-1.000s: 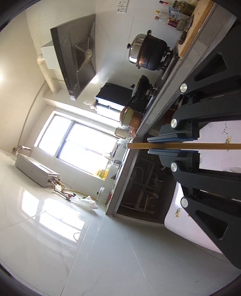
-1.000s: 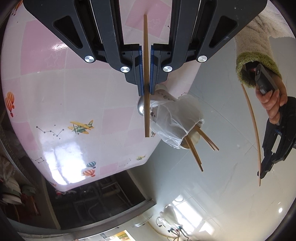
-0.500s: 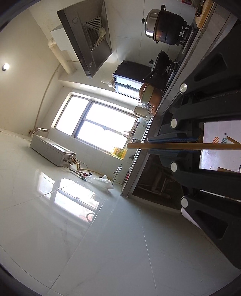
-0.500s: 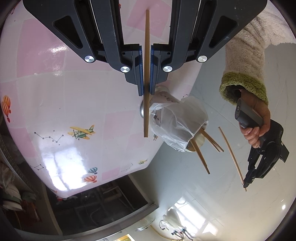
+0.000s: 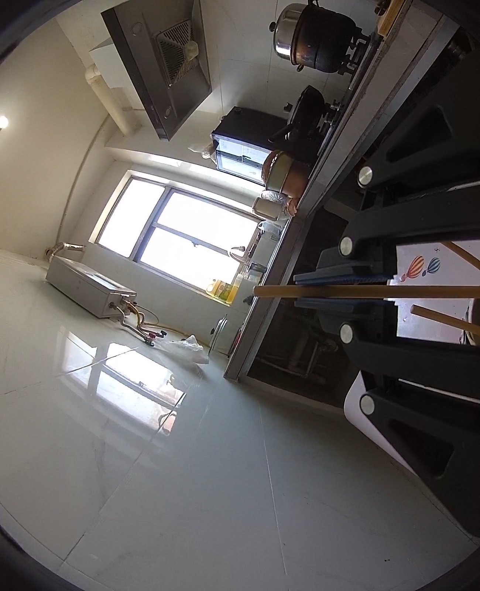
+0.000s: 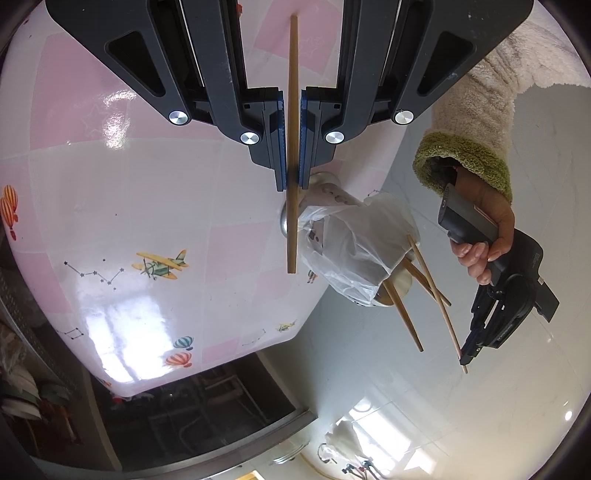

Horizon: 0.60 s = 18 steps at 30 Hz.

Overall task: Organize utensils
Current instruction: 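Lift the chopstick upright with the right gripper while the left gripper releases it, then lower the chopstick into the holder and open the right gripper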

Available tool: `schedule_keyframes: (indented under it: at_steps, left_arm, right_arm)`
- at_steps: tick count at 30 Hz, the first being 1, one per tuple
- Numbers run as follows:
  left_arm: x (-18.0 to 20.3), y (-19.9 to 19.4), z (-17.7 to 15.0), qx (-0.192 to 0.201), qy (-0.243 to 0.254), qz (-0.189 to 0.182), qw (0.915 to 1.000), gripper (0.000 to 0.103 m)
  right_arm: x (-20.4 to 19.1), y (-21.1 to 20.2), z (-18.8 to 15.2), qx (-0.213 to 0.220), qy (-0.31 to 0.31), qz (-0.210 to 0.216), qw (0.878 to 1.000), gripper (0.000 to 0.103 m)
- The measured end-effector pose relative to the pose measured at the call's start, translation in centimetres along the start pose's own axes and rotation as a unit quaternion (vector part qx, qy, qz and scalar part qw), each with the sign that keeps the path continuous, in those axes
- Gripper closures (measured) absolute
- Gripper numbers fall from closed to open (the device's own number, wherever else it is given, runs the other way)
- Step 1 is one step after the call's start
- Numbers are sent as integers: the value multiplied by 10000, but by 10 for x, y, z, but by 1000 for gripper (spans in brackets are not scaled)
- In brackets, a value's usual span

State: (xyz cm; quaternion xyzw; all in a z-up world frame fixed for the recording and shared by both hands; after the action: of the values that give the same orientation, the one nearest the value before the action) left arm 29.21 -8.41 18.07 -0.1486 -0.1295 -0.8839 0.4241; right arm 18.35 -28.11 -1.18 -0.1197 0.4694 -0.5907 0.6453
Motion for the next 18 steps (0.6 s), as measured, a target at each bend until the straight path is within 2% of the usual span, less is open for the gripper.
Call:
schedule_keyframes:
  at_steps: [7,18]
  left_arm:
    - [-4,9,16,220,128,128,9996,97]
    - [-6,14,-25,-253,328,167,9990,97]
  right_arm:
    - [0,3,0,-29,3,-7,10000,99]
    - [-1,5,-1,-60,10,-42,10000,99]
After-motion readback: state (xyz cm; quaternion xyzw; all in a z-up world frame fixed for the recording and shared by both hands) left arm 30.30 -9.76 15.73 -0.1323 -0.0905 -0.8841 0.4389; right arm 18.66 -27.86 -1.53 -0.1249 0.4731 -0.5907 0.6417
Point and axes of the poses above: each gripper's, at about its wrist camera, not at the fingertips, and y roughly the way its jaws point, x to its right, z to its top, the point moved 9 cm from there along y, roughly the way its jaws point, and after that the axes turned 13 degrees about -z, right-handed, at the moved point
